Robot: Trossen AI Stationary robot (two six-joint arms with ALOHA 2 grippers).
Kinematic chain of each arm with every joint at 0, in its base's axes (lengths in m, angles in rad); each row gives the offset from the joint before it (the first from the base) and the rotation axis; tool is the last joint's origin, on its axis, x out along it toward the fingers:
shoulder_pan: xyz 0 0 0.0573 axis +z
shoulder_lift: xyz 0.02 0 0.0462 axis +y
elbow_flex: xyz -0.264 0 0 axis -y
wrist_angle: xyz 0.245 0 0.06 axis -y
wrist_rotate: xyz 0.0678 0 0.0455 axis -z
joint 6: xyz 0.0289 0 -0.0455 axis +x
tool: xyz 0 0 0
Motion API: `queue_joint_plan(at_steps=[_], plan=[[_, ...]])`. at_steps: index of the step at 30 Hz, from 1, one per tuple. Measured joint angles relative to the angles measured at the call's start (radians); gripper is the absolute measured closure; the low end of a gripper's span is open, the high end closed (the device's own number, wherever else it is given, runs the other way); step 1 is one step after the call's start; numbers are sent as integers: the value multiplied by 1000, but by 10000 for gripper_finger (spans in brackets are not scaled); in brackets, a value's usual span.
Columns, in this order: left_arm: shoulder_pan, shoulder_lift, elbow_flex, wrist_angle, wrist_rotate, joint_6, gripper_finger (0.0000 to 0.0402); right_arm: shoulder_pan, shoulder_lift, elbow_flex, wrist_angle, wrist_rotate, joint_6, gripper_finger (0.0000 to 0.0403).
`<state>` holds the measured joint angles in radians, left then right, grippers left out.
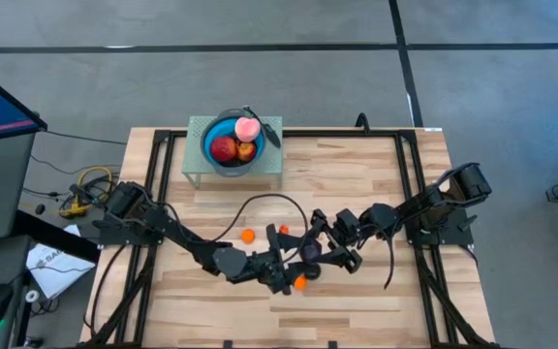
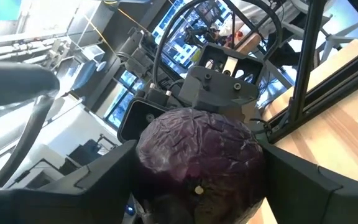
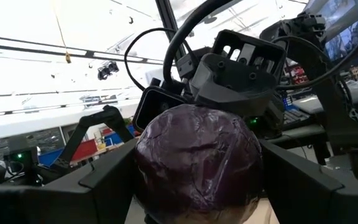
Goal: Pick & Place Fruit
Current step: Put the right purple plum into the blue strainer bowl on the shelf
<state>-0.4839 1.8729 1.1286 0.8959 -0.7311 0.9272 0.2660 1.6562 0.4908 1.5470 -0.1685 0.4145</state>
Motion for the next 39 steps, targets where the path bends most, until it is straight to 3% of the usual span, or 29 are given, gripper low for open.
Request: queue_joint_plan(at_steps=[7,13,19,27,30,33,39], plan=[[-10,1,-1,3,4,1,90,-52,1,0,-42,-134,35,55],[-20,2,-3,-51,-32,-13,95,-137,-3,2,-186,-250,43,7],[-21,1,0,-222,-190,-150,90,-249,2,-1,-410,-462,116,20],[-33,0,0,-342,-295,-293,91,-272,-28,-6,-714,-561,156,22],[-71,-5,-1,-358,-407,-304,88,-256,-86,-13,-951,-532,120,25],[-126,-59,-2,-360,-520,-299,90,-230,-152,-13,-1144,-396,54,30],[-198,-320,-2,-357,-563,-360,95,-196,-245,-13,-1215,-114,-20,43]])
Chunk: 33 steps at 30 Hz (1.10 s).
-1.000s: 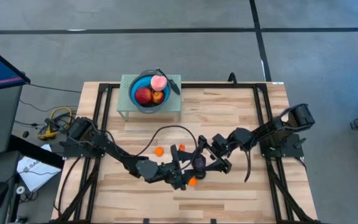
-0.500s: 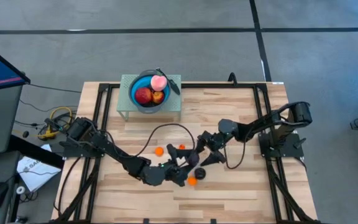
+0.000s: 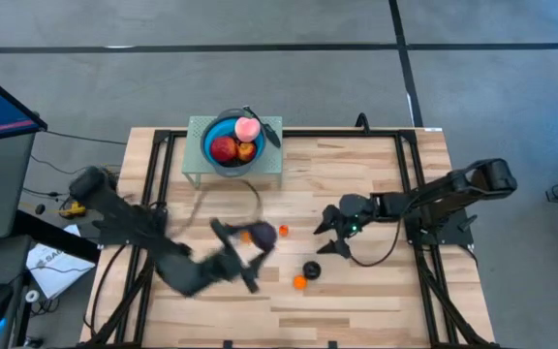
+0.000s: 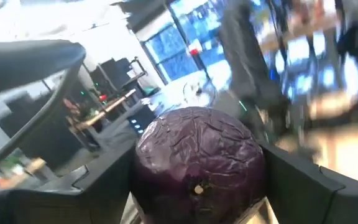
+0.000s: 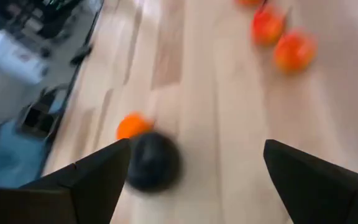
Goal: Pick & Place Fruit
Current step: Put the right purple plum into the blue strainer bowl on the shelf
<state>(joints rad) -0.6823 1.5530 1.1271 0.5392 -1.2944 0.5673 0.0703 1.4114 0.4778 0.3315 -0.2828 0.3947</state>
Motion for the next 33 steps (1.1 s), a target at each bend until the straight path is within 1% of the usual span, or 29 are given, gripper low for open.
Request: queue_joint_plan(at_steps=[2,4,7,10,13,15,17,20,22,23,26,27,29,30,31,33], plan=[[3,-108,0,-11,0,-31,95,7,-19,0,14,62,-19,48],[27,-213,1,-58,-25,-42,94,9,-34,0,34,95,-36,53],[92,-345,1,-152,-117,-43,94,10,-40,0,83,101,-39,59],[162,-448,1,-182,-182,-24,94,14,-40,0,104,101,-44,64],[204,-518,1,-183,-234,-2,94,15,-30,1,114,101,-57,68],[208,-544,-1,-183,-261,-1,94,15,-18,1,132,101,-57,70],[196,-556,-15,-182,-263,-28,94,15,-15,1,127,101,-57,71],[150,-560,-63,-185,-256,-100,94,15,-15,1,131,101,-55,72],[129,-556,-104,-187,-222,-164,94,15,-15,1,133,101,-55,72],[126,-557,-125,-187,-184,-206,94,15,-15,1,138,101,-55,72],[136,-558,-178,-206,-8,-358,94,15,-15,1,146,101,-55,72],[151,-558,-183,-237,30,-397,94,15,-15,1,148,101,-55,72],[197,-558,-181,-336,66,-479,94,15,-15,1,149,101,-54,72],[227,-562,-176,-411,89,-533,94,15,-15,1,149,101,-55,72],[262,-567,-163,-504,136,-599,94,15,-15,1,149,101,-54,72],[365,-579,-113,-707,303,-776,94,15,-15,1,149,101,-54,72]])
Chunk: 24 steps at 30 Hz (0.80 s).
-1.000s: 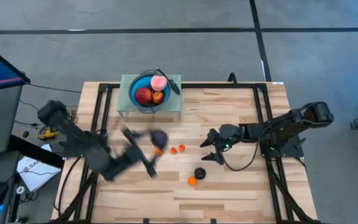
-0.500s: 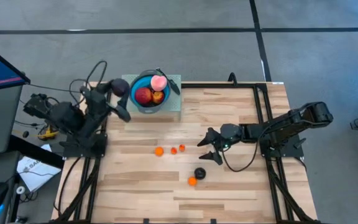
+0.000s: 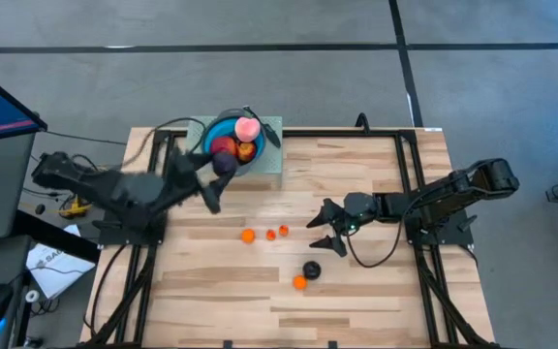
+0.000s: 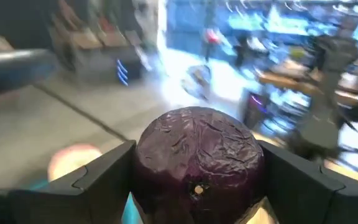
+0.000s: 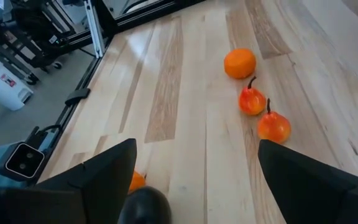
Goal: Pick & Place Fruit
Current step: Put the right purple plum into the blue strainer bowl on the shelf
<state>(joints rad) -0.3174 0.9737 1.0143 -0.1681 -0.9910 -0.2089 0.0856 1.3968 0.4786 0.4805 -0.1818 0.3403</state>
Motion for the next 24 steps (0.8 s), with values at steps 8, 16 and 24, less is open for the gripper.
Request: queue_joint_plan(at_steps=[8,16,24], plan=[[557,90,206,-564,519,-223,94,0,0,0,27,0,0,73],[943,313,331,-579,842,-122,94,-3,0,0,29,0,-1,74],[994,421,341,-608,911,-110,94,-3,0,0,30,0,-4,72]])
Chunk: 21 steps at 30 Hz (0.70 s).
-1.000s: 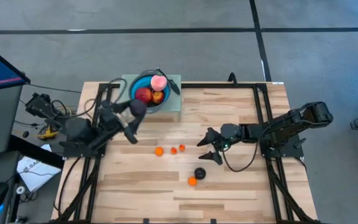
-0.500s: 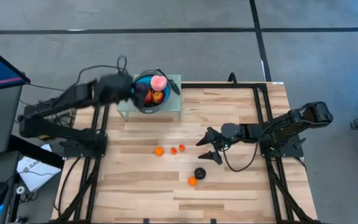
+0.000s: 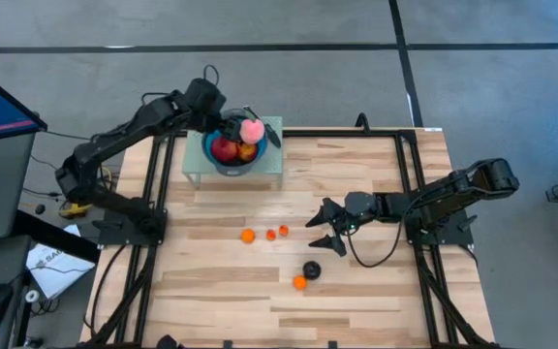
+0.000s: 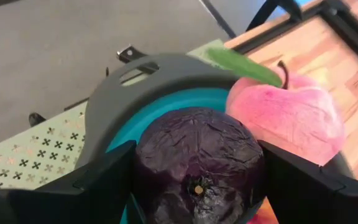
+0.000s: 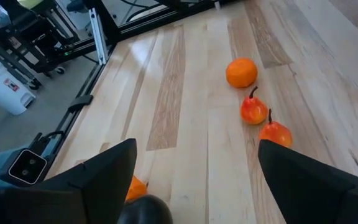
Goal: Pick & Place Fruit
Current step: Put the right purple plum into the blue strainer bowl on the shelf
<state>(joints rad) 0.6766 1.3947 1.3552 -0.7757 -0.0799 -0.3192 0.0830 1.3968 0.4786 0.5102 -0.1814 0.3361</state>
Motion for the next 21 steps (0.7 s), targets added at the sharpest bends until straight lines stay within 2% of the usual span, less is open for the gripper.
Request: queue_joint_plan(at_steps=[16,21], plan=[[-2,6,0,-3,-18,0,94,2,0,0,0,0,-4,74],[-2,6,0,-2,-18,-6,79,2,0,0,0,0,-4,72]])
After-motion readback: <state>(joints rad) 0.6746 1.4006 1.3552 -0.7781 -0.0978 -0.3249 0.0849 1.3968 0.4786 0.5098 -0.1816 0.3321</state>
